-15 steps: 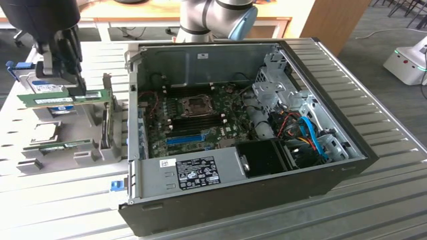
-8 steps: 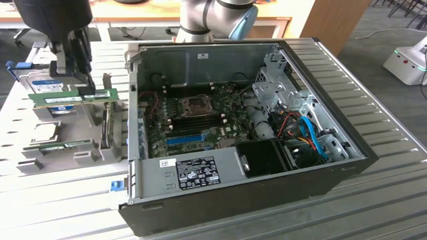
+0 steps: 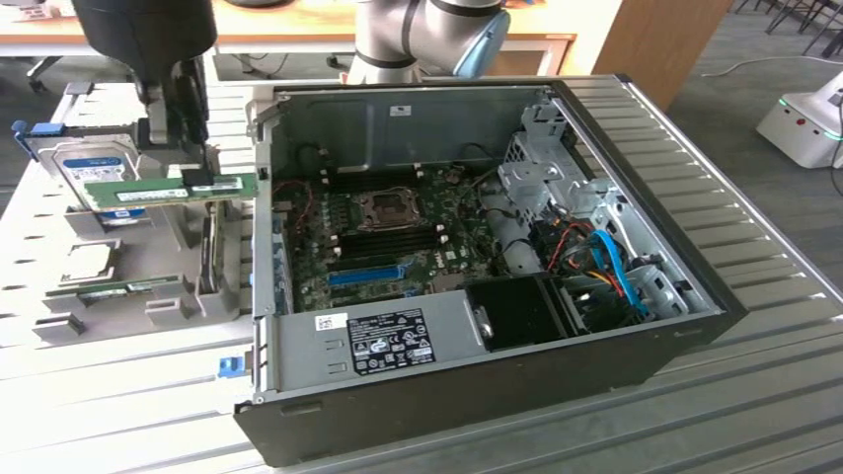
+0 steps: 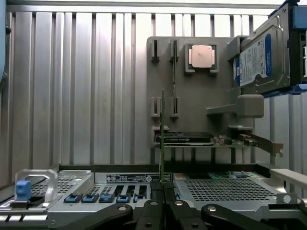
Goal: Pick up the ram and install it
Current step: 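Pick up the ram and move it above insertion slot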
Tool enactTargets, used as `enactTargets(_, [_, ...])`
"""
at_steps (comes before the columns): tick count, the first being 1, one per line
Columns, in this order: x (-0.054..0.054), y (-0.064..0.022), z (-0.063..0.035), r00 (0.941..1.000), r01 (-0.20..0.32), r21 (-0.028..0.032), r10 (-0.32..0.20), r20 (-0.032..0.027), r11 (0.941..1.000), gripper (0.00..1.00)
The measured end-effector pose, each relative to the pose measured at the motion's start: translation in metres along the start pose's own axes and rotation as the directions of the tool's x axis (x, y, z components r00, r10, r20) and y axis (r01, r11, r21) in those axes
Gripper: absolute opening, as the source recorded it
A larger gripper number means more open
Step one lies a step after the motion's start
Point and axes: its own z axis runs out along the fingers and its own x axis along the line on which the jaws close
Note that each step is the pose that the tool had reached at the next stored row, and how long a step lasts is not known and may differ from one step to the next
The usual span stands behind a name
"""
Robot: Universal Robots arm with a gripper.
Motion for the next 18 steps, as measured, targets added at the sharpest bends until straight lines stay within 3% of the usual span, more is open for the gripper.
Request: enactTargets(18, [-0.001,-0.0530,-0.0022,1.0000,0.000,-0.0042,0.000,-0.0001,1.0000,0.12])
